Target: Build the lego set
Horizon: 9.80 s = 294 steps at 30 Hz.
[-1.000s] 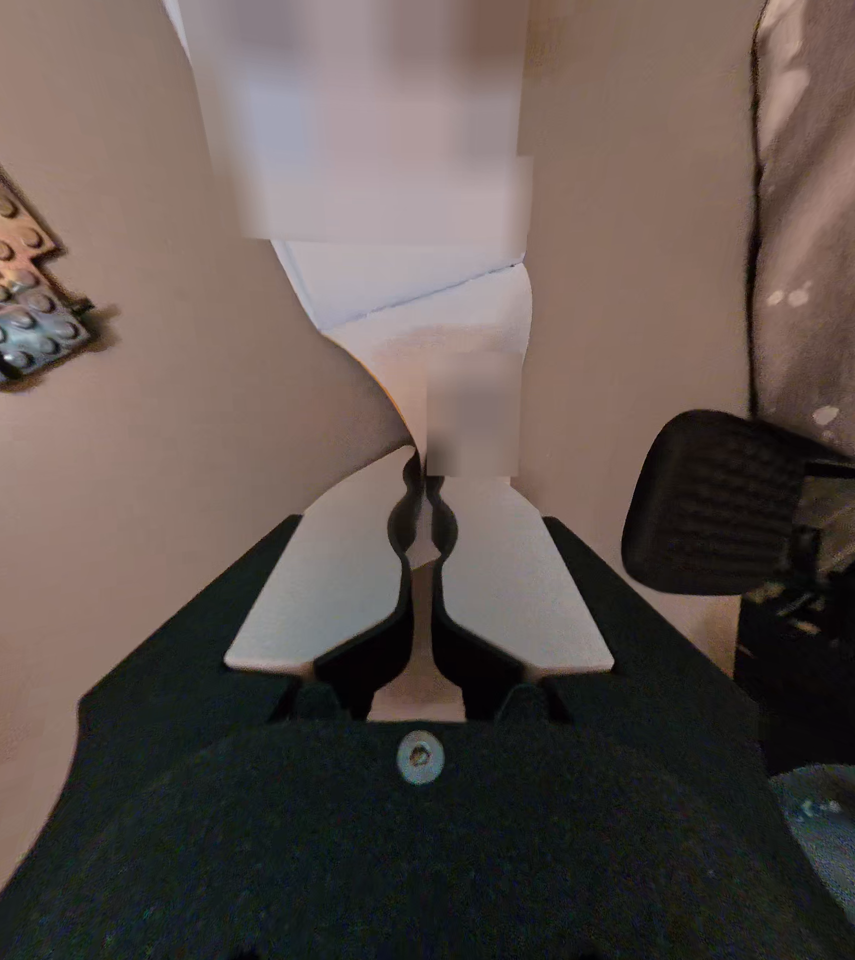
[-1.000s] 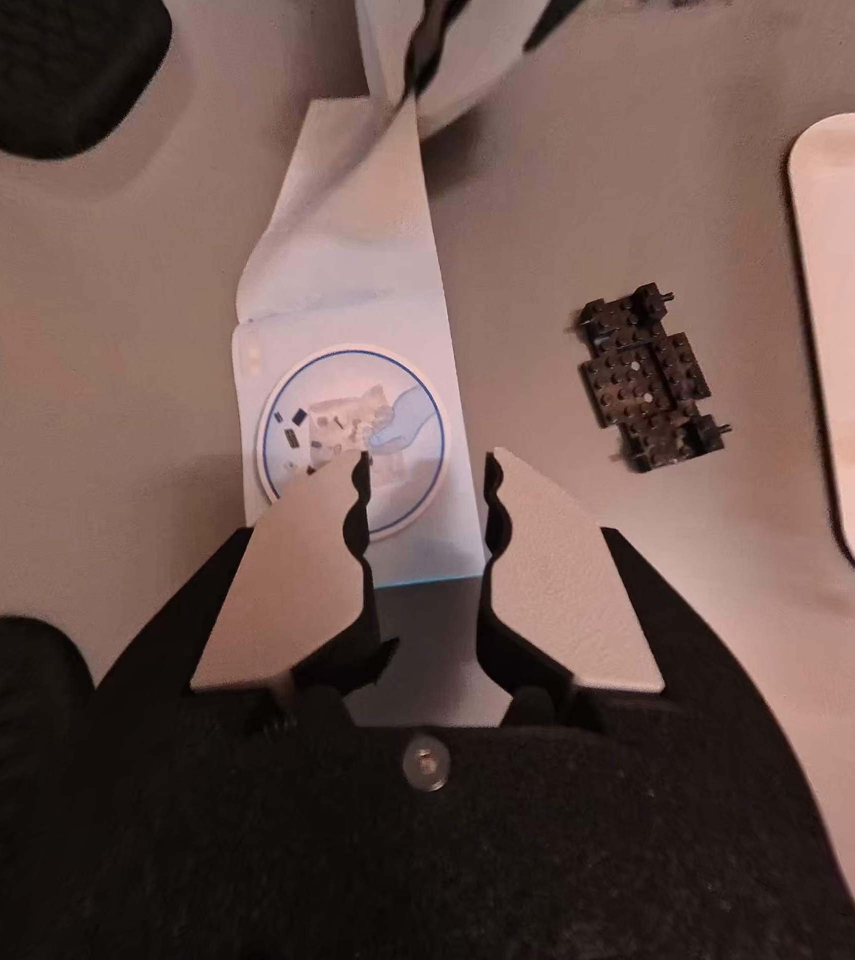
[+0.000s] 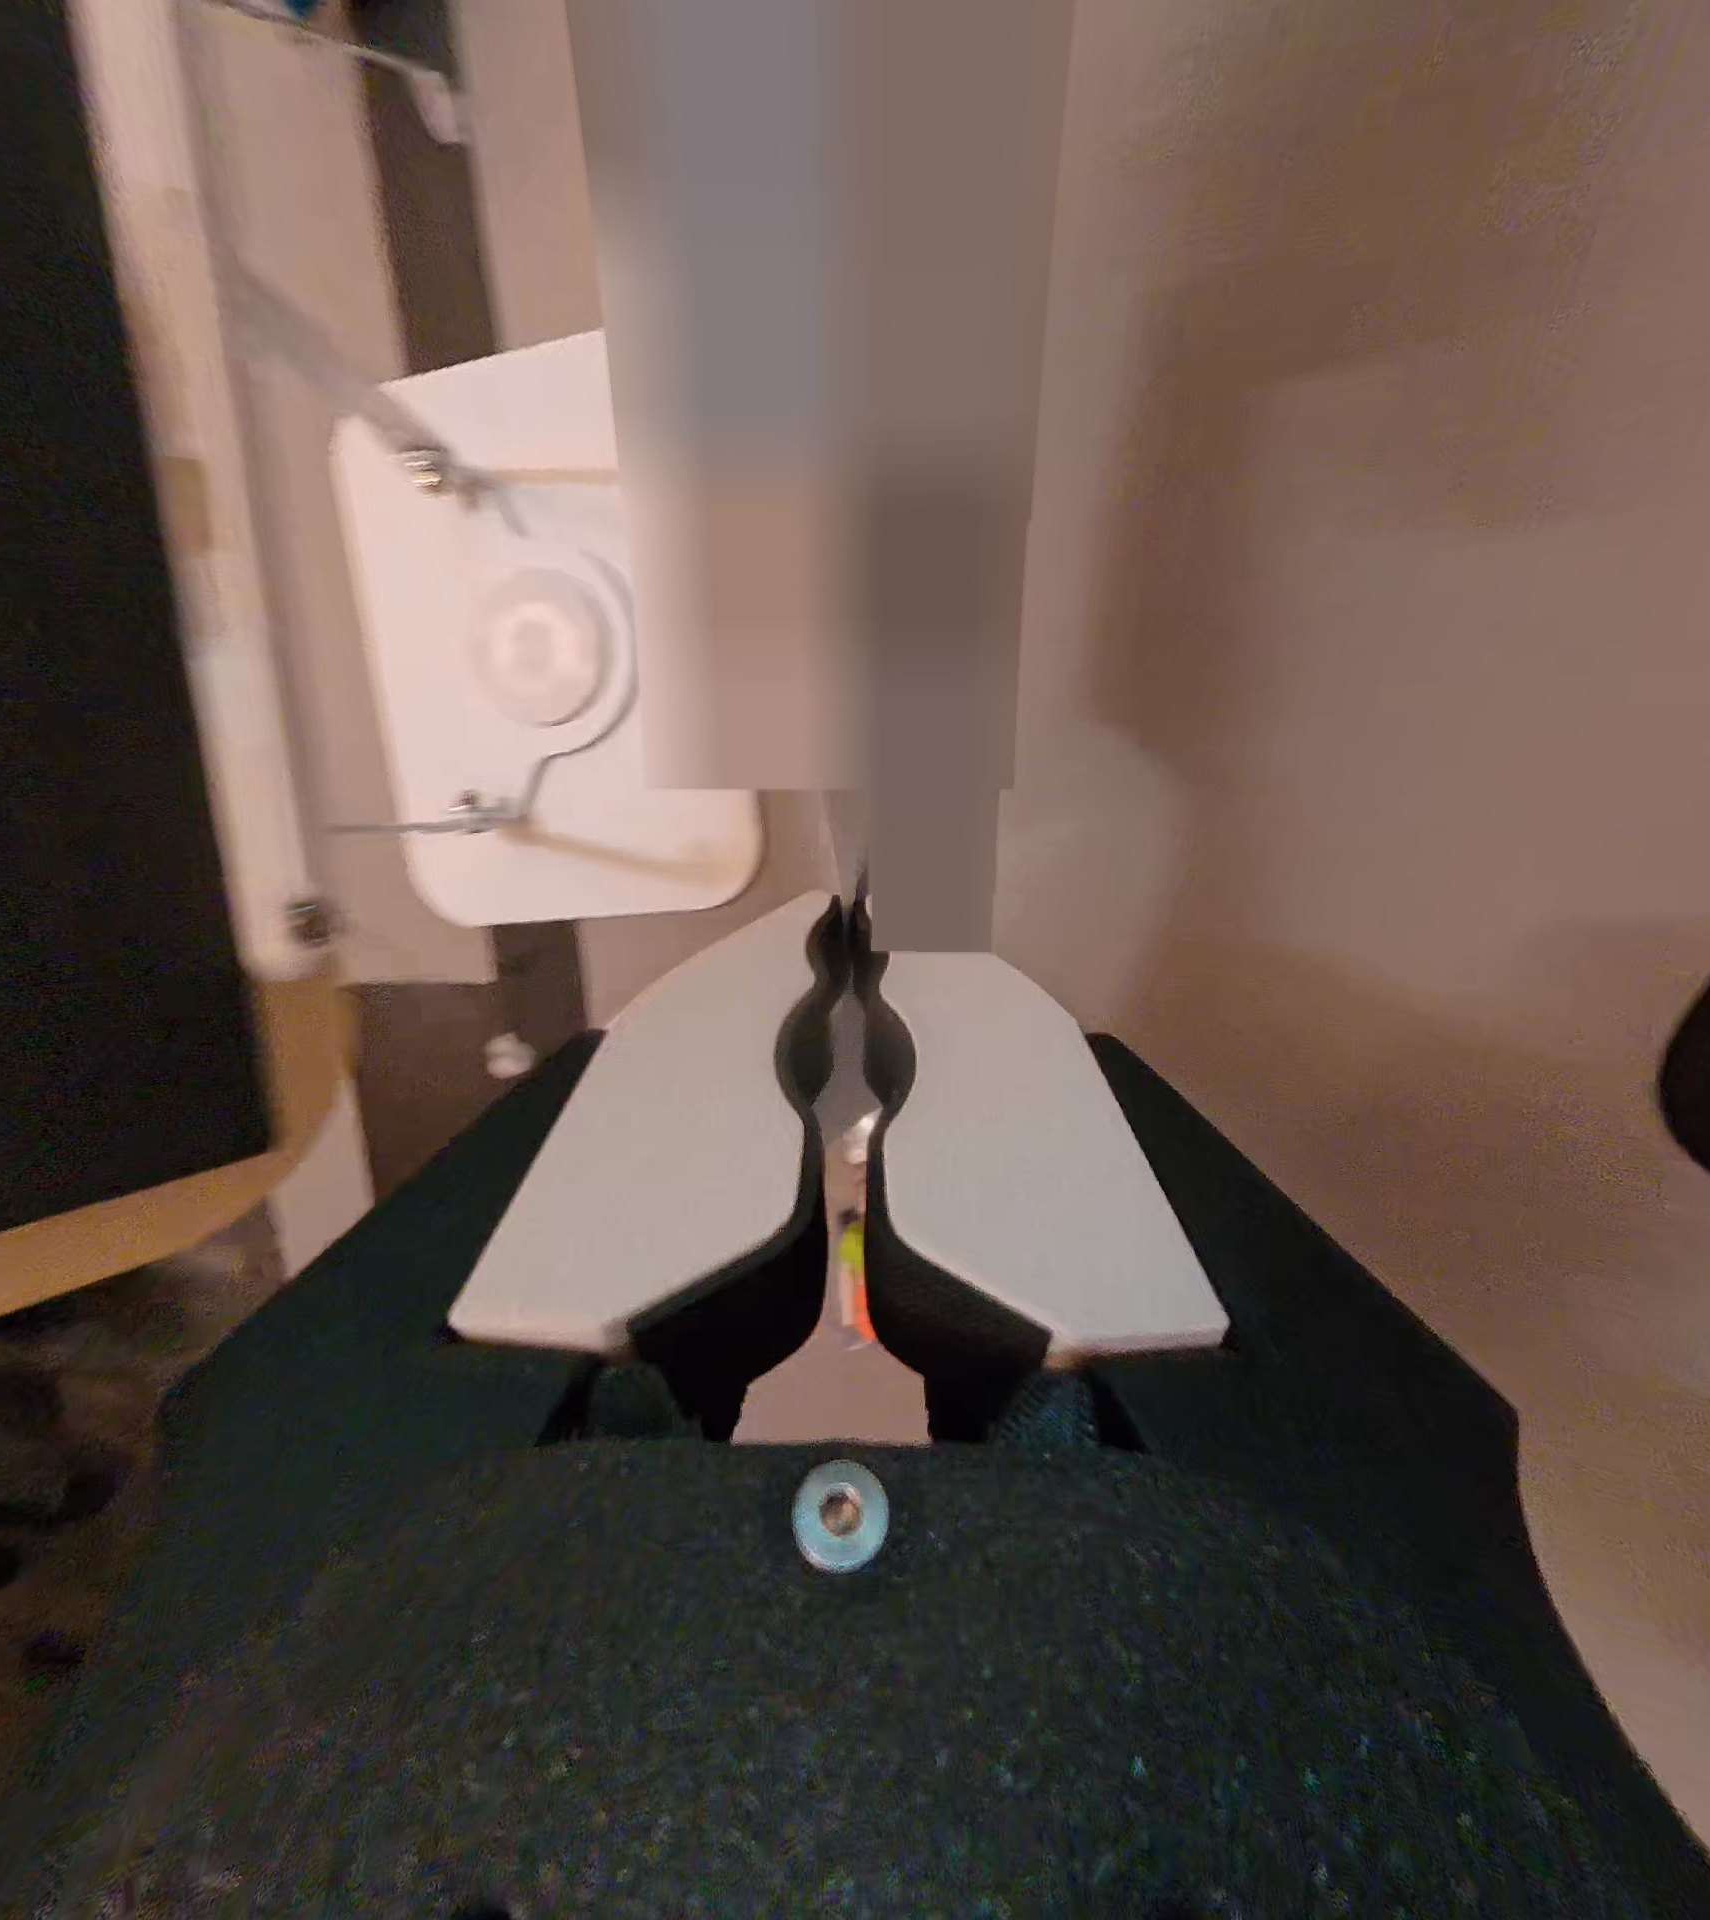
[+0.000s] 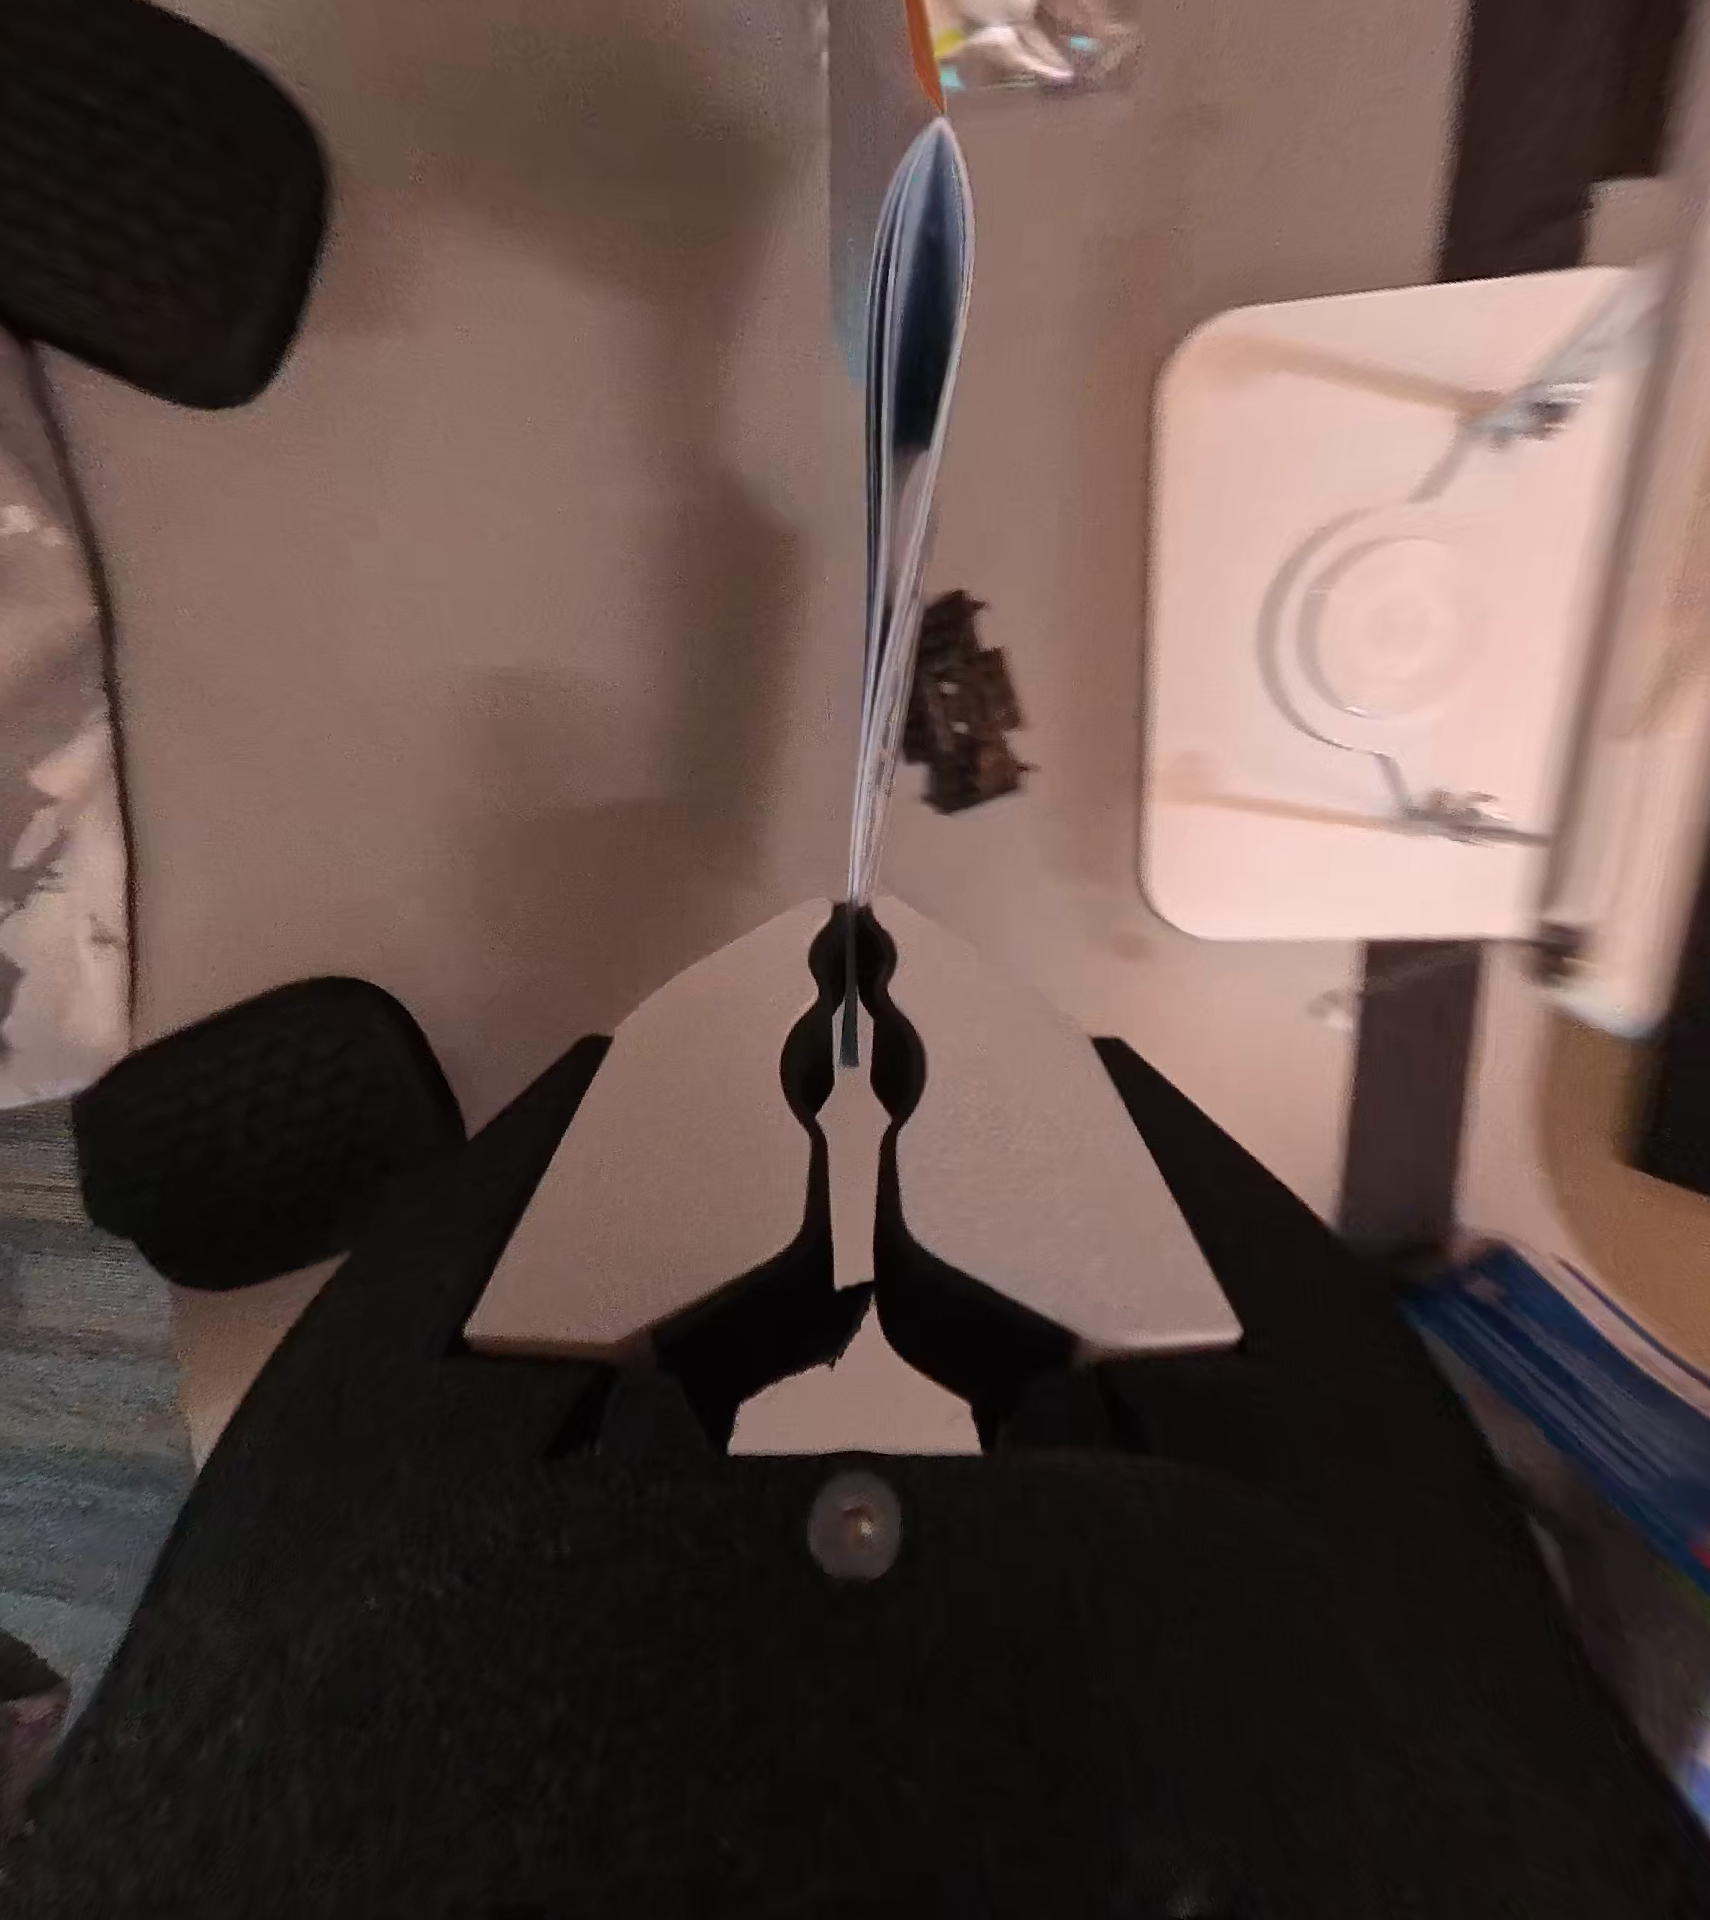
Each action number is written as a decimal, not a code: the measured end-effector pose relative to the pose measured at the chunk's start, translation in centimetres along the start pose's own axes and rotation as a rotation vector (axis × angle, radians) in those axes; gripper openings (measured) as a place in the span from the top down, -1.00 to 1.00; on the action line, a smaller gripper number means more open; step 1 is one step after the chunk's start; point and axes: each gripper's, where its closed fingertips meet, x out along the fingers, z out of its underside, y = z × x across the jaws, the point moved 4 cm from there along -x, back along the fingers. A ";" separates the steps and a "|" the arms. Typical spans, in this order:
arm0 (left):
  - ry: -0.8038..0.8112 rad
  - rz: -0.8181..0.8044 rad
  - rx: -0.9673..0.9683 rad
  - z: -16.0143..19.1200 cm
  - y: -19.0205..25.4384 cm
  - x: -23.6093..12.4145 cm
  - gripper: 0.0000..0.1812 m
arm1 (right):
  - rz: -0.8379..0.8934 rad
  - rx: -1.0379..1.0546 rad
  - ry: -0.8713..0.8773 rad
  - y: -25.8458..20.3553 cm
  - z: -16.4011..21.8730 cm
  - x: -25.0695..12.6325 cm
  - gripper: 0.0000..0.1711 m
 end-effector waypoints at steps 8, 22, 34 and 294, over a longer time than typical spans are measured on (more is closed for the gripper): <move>-0.117 -0.120 -0.149 -1.4 -12.5 -5.3 1.00 | 0.208 0.105 -0.128 9.3 -4.6 -8.2 0.99; -0.173 -0.330 -0.163 0.0 -17.7 -2.4 0.87 | 0.537 0.060 -0.275 16.3 -4.2 -7.2 0.92; -0.062 -0.557 -0.243 1.1 -18.2 -7.0 0.62 | 0.683 0.086 -0.141 15.5 -3.9 -9.8 0.69; 0.545 -0.326 -1.297 27.4 3.9 6.5 0.30 | 0.687 -0.052 0.613 -1.0 -9.1 12.9 1.00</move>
